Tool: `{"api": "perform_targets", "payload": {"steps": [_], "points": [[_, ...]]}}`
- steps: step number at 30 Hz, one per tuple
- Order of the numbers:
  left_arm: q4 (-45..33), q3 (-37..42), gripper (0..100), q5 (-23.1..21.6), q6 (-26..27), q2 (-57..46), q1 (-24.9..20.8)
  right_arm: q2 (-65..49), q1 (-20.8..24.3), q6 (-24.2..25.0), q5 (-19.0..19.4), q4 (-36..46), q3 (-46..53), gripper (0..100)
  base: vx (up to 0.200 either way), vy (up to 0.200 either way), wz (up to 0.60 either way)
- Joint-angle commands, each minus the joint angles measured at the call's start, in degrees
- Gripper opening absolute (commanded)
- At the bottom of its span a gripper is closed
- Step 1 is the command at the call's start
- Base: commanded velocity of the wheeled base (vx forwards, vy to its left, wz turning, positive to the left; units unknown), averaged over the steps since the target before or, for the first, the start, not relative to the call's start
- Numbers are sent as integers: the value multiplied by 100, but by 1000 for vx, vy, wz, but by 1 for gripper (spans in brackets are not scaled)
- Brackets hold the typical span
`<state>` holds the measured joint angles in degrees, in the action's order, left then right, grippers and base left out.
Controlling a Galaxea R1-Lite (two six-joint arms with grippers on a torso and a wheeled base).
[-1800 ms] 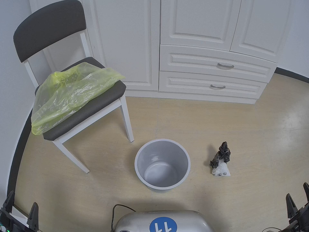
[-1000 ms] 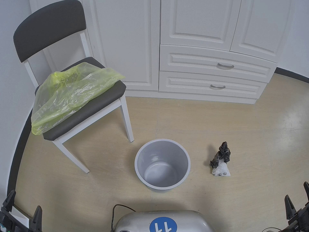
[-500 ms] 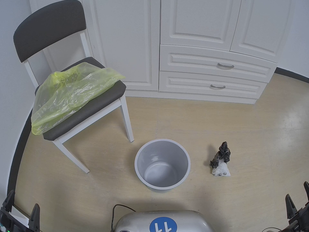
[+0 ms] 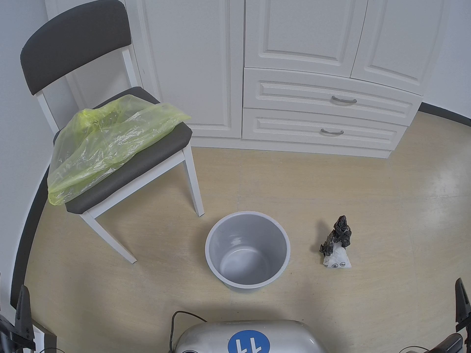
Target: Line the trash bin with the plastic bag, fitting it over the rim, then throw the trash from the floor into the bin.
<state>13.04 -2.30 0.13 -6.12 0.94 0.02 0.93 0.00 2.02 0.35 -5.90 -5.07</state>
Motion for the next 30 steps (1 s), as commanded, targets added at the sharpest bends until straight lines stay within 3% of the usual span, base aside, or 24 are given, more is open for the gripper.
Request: {"api": "perform_targets", "payload": {"steps": [1, 2, 5, 9, 19, 24, 30], "points": [[-645, -350, 100, -400, 375, -94, -2, -40, 0, -519, 492, 836, -425, 100, 0, 0, 0], [-803, -411, 100, -435, 401, -94, -2, -31, 0, -536, 545, 959, -512, 100, 0, 0, 0], [-2236, -1123, 100, -655, 603, -15, -29, 391, -9, -572, 984, 1864, -1163, 100, 0, 0, 0], [-3238, -1782, 100, -796, 603, 486, -134, 1173, -9, -580, 1046, 2225, -1506, 100, 0, 0, 0], [-3247, -2204, 100, -743, 594, 2095, -90, 2852, -9, -818, 993, 2102, -1910, 100, 0, 0, 0], [-2763, -2213, 100, -488, 603, 2974, -90, 3775, 9, -818, 782, 1073, -1989, 100, 0, 0, 0], [-1858, -2239, 100, -136, 621, 3958, -90, 4592, 352, -747, 439, -122, -1989, 100, 0, 0, 0]]}}
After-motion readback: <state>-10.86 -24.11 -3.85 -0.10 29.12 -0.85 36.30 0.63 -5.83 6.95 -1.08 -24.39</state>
